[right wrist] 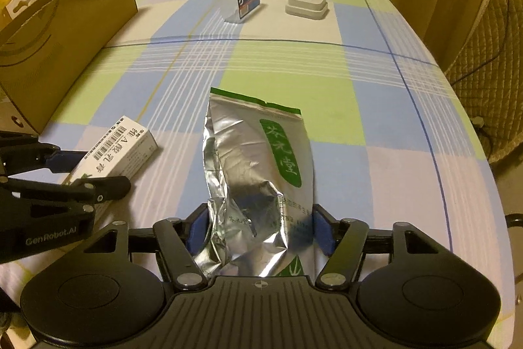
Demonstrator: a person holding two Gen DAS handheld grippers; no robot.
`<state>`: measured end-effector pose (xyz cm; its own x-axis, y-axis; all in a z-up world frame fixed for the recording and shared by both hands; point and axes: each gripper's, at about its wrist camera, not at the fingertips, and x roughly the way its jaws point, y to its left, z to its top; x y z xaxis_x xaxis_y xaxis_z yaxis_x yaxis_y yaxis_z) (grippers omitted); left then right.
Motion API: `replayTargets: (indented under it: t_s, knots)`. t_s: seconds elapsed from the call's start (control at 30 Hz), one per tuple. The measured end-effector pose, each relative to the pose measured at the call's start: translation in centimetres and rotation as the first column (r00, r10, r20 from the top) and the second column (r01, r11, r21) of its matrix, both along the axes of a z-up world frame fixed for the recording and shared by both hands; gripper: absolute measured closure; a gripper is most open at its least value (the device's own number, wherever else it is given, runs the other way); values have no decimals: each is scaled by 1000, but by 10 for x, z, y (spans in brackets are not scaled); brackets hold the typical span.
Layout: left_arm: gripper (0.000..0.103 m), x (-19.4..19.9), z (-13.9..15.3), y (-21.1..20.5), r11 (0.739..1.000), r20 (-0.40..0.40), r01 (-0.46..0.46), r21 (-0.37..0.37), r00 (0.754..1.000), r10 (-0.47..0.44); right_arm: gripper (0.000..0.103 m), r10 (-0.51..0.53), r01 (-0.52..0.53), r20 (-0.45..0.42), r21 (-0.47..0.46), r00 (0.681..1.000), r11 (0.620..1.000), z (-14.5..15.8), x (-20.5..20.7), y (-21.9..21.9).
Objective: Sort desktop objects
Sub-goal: 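Lift the cream box and foil bag and carry them toward the cardboard box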
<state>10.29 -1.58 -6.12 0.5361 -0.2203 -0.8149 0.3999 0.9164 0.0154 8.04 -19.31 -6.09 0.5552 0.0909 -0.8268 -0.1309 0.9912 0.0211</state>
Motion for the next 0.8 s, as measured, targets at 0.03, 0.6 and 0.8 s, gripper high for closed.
replayTargets:
  t_s: [0.03,0.6,0.8]
  knots:
    - [69,0,0,0,1000,1,1,2,1000,-1,40,-3,3,-3,1,1000,1000,0,2,0]
    - [70,-20,14,10,999,26,-17,-32,1000,18,55,-18,18,46,4,999,1000,25,-15,3]
    - [70,-33,29,20,998,40,-39,-51,998,41,55,-21,19,72,23,997,1000,41,-25,8]
